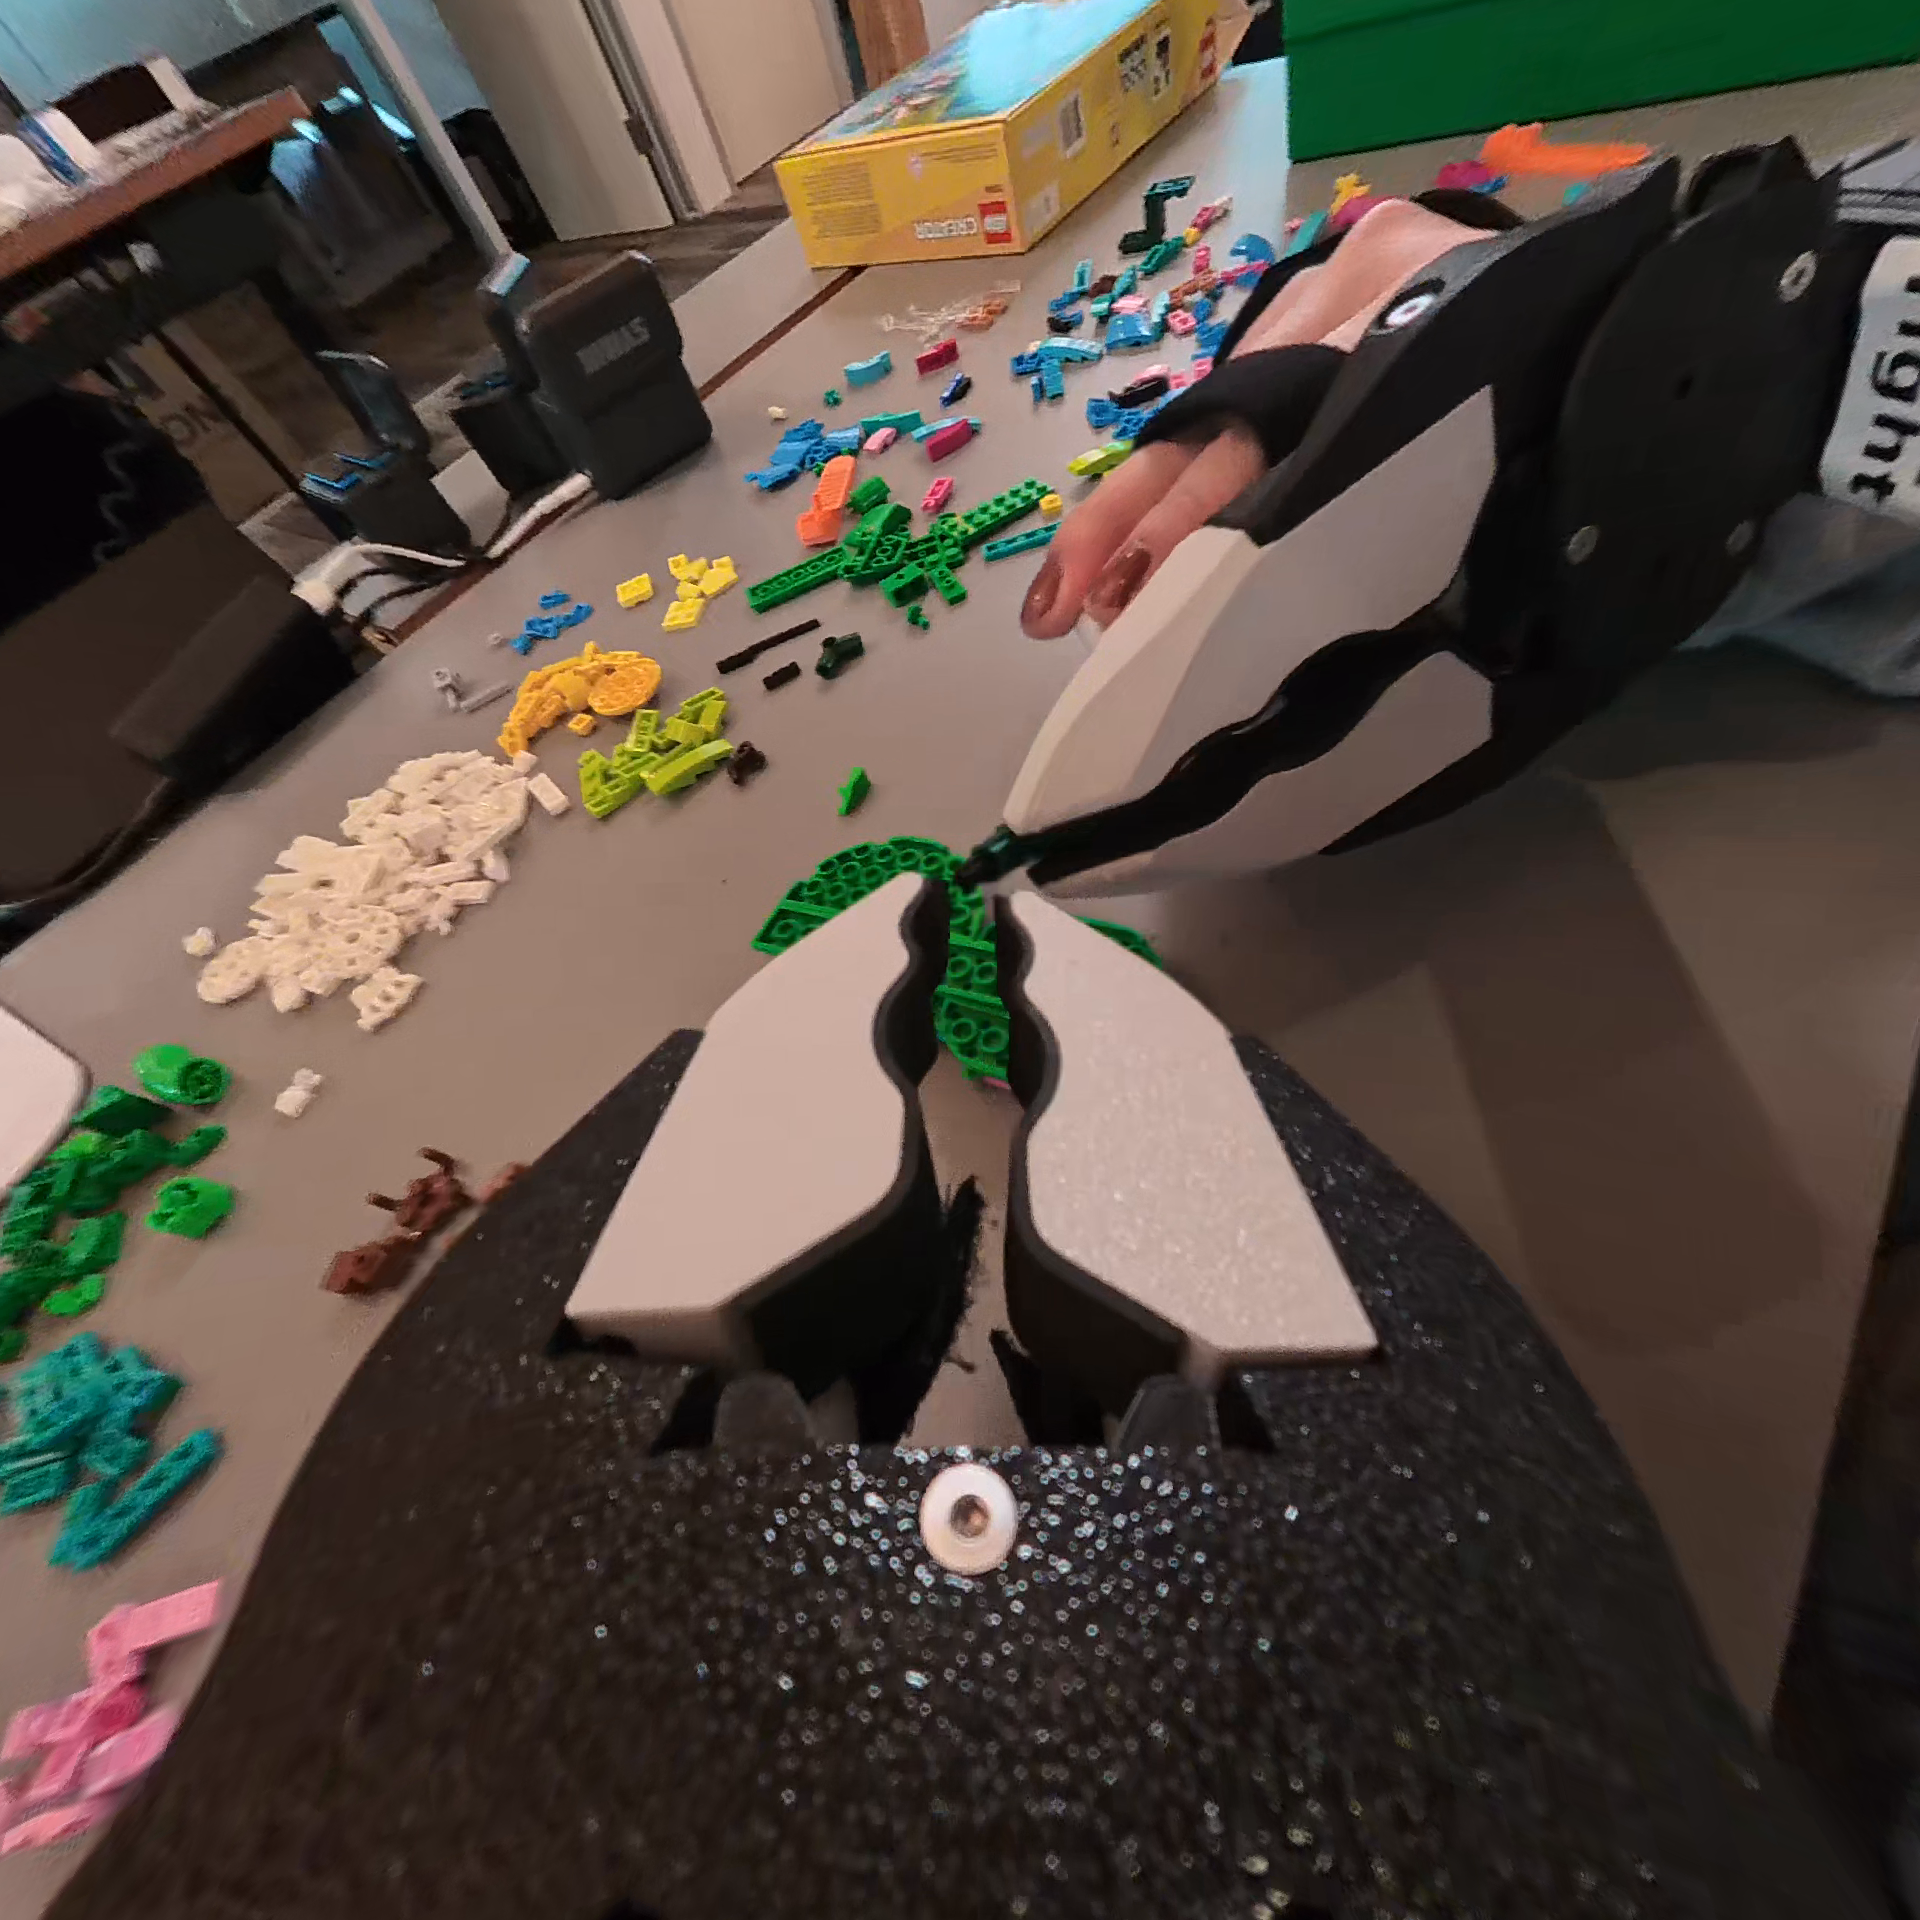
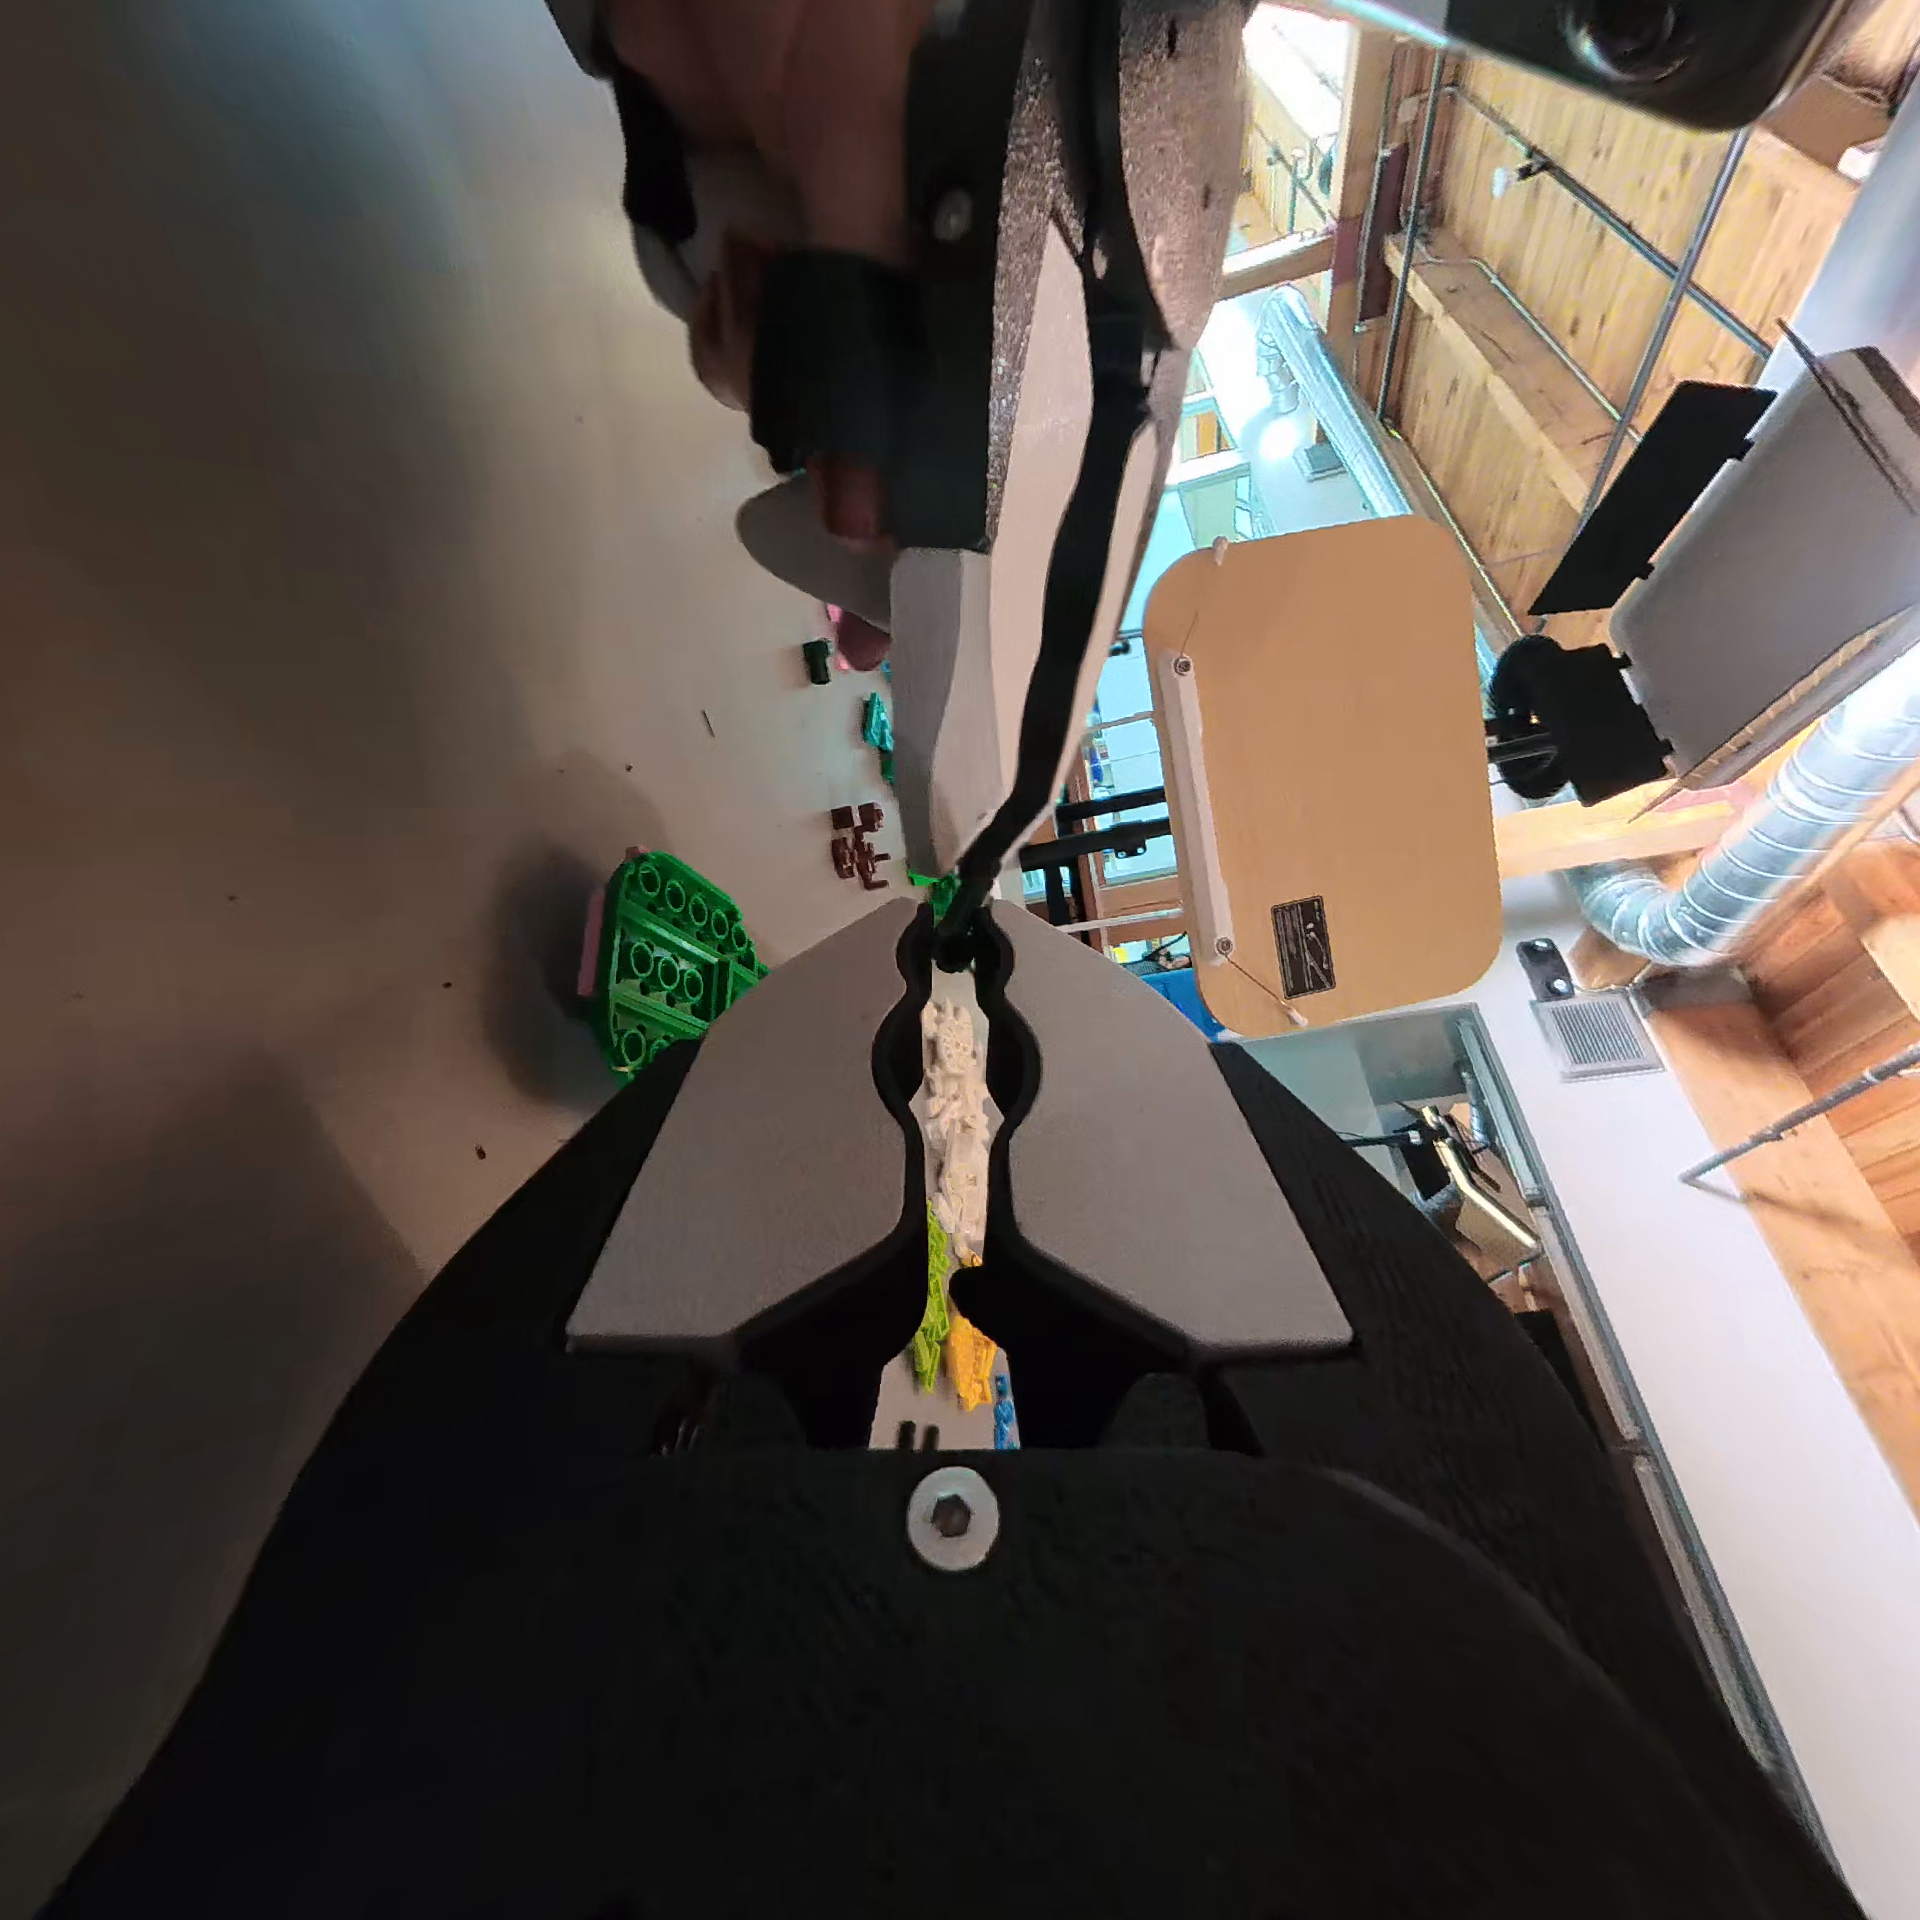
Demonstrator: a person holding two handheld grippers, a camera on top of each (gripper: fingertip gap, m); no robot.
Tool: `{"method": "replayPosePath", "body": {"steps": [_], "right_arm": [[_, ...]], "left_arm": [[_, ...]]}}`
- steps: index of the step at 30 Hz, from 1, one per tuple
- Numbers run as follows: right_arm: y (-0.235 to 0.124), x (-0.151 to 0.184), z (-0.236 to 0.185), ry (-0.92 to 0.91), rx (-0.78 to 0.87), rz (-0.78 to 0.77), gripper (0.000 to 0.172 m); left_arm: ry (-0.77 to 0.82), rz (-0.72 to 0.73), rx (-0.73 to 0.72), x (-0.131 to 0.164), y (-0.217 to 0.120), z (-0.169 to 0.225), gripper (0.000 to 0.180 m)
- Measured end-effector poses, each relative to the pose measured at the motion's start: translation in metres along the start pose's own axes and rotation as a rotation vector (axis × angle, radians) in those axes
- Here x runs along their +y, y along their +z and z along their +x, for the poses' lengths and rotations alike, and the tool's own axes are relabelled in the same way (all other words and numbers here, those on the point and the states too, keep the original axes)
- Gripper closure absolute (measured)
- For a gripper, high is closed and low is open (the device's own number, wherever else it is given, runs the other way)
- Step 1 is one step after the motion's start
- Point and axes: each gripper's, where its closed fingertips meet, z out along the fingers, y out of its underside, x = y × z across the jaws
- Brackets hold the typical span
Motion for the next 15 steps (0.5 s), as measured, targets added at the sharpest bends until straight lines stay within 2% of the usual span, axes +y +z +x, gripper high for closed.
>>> {"method": "replayPosePath", "body": {"steps": [1, 5, 6, 7, 9, 15], "right_arm": [[0.000, 0.001, 0.003, 0.006, 0.015, -0.005, 0.166], [0.000, 0.001, 0.018, 0.044, 0.112, -0.015, 0.166], [0.000, 0.000, 0.021, 0.046, 0.134, -0.014, 0.166], [-0.001, -0.002, 0.024, 0.044, 0.152, -0.008, 0.166], [-0.002, -0.005, 0.025, 0.043, 0.160, 0.003, 0.166], [-0.002, -0.009, 0.021, 0.044, 0.140, 0.026, 0.165]], "left_arm": [[-0.035, 0.003, 0.032, 0.001, 0.001, 0.003, 0.170], [-0.277, 0.135, 0.200, -0.015, -0.002, 0.014, 0.160], [-0.336, 0.177, 0.237, -0.021, -0.004, 0.014, 0.162], [-0.382, 0.207, 0.241, -0.024, -0.005, 0.011, 0.171], [-0.416, 0.239, 0.237, -0.025, -0.006, 0.005, 0.176], [-0.458, 0.253, 0.231, -0.022, -0.005, 0.002, 0.172]]}}
